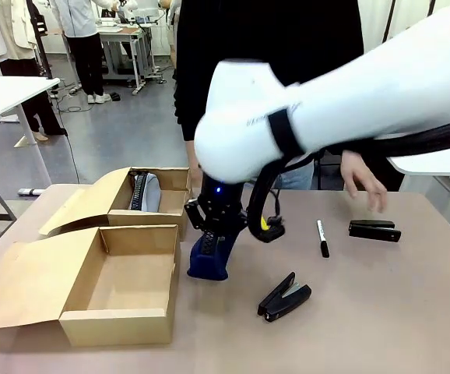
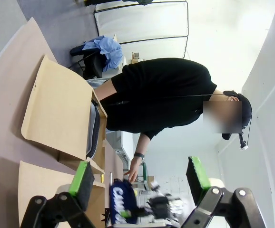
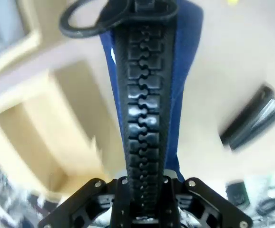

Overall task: Place items inside the box.
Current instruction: Pick up a Pencil pouch or Stapler and place it inside the Mailer Box closest to the robot.

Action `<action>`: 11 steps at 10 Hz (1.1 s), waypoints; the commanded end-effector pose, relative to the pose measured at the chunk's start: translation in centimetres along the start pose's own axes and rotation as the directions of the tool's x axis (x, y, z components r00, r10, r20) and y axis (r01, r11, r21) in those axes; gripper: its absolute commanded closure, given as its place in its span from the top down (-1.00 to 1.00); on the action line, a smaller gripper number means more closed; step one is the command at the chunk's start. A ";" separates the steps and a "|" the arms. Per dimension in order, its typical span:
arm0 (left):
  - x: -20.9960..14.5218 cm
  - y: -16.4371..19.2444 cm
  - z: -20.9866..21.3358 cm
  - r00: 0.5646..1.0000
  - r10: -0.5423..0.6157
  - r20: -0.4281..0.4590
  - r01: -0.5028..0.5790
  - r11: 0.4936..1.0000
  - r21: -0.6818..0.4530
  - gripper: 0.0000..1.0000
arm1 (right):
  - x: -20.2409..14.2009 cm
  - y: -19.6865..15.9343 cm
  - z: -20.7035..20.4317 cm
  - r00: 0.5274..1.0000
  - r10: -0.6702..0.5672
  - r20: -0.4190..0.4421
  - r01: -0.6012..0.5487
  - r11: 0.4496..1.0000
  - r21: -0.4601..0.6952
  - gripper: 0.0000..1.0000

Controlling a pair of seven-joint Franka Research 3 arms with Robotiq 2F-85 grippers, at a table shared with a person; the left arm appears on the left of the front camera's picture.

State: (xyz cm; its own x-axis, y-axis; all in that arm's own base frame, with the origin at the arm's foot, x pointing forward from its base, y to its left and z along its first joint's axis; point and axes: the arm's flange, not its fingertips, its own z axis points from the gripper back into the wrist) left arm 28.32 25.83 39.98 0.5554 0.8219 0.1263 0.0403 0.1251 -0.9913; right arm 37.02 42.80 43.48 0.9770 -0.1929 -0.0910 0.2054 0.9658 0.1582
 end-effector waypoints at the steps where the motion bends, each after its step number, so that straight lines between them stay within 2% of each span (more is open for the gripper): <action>1: -0.2 -0.1 0.1 1.000 -0.005 0.003 0.005 1.000 -0.021 1.00 | -10.2 -3.8 6.2 0.953 0.291 -0.089 -0.292 0.956 -0.002 -1.00; 2: -0.2 -0.1 0.1 1.000 -0.005 0.003 0.005 1.000 -0.021 1.00 | -13.4 -5.0 7.4 0.925 0.376 -0.056 -0.376 0.927 0.017 -1.00; 3: -0.2 -0.1 0.1 1.000 -0.005 0.003 0.005 1.000 -0.021 1.00 | -14.4 -6.3 8.1 0.914 0.405 -0.026 -0.402 0.912 0.077 -1.00; 4: -0.2 -0.1 0.1 1.000 -0.005 0.003 0.005 1.000 -0.021 1.00 | -13.4 -7.1 8.2 0.917 0.398 -0.014 -0.388 0.901 0.192 -1.00; 5: -0.2 -0.1 0.1 1.000 -0.005 0.003 0.005 1.000 -0.021 1.00 | -15.4 -3.4 8.2 0.934 0.354 -0.043 -0.354 0.935 0.009 -1.00; 6: -0.2 -0.1 0.1 1.000 -0.005 0.003 0.005 1.000 -0.021 1.00 | -16.7 -4.8 9.4 0.920 0.392 -0.020 -0.391 0.919 0.060 -0.84; 7: -0.2 -0.1 0.1 1.000 -0.005 0.003 0.005 1.000 -0.021 1.00 | -13.8 -5.9 8.1 0.953 0.302 -0.017 -0.295 0.941 0.167 -0.84; 9: -0.2 -0.1 0.1 1.000 -0.005 0.003 0.005 1.000 -0.021 1.00 | -11.5 -1.6 5.8 0.933 0.359 0.016 -0.346 0.884 0.316 -0.84; 11: -0.2 -0.1 0.1 1.000 -0.005 0.003 0.005 1.000 -0.021 1.00 | -10.4 4.6 4.0 0.955 0.293 0.039 -0.291 0.909 0.298 -0.84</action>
State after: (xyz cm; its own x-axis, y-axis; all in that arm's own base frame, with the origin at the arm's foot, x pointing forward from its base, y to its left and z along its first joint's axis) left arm 28.32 25.89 39.91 0.5553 0.8223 0.1243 0.0389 0.1236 -0.9916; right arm 27.24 44.42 49.31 0.9949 0.0990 -0.0194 -0.0789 0.8831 0.4625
